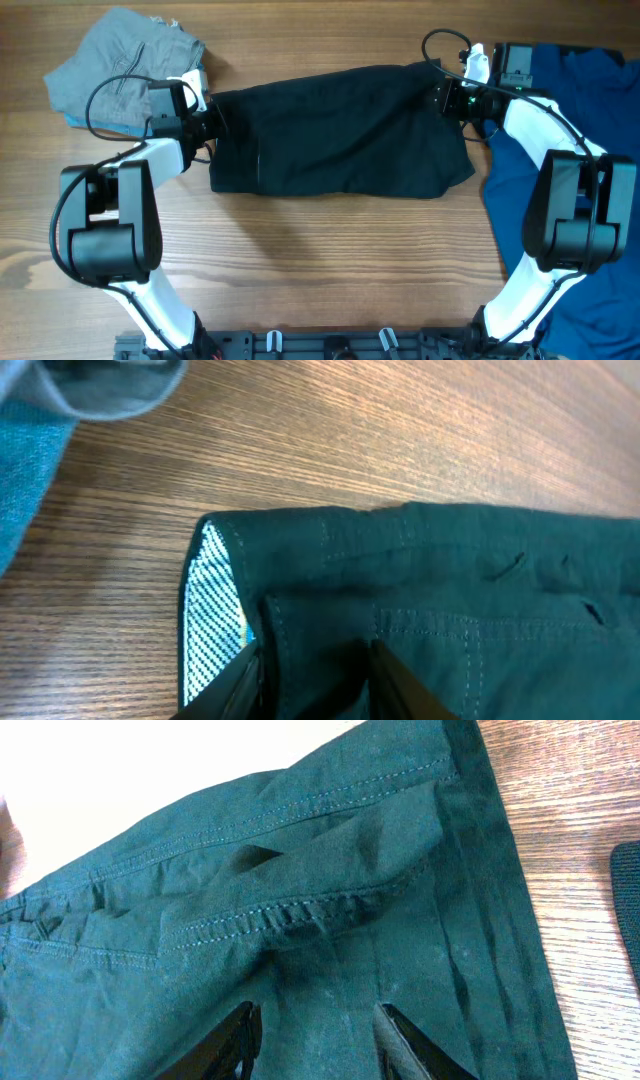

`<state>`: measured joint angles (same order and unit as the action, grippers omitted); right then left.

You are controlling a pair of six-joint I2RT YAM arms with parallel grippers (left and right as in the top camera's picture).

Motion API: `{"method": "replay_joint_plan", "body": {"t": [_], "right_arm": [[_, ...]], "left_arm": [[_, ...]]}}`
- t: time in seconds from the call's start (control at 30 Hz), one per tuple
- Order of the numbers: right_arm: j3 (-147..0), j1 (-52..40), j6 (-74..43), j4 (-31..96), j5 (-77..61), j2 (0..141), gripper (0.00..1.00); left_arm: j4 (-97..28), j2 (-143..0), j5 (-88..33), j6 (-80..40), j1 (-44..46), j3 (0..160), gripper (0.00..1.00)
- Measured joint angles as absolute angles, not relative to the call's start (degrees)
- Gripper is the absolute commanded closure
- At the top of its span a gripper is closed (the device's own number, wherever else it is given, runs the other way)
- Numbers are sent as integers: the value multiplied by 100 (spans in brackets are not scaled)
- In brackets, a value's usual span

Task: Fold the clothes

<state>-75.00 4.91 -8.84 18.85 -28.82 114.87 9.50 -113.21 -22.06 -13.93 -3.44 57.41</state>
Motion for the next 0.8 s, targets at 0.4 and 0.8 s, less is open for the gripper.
{"method": "replay_joint_plan", "body": {"t": [0.4, 0.8], "right_arm": [[-7500, 491, -882, 1909, -2842, 11487, 59], [-7500, 491, -871, 2016, -2842, 11487, 59]], "left_arm": [[814, -10844, -2394, -1579, -679, 5824, 55], [779, -11380, -2547, -1577, -495, 5826, 60]]}}
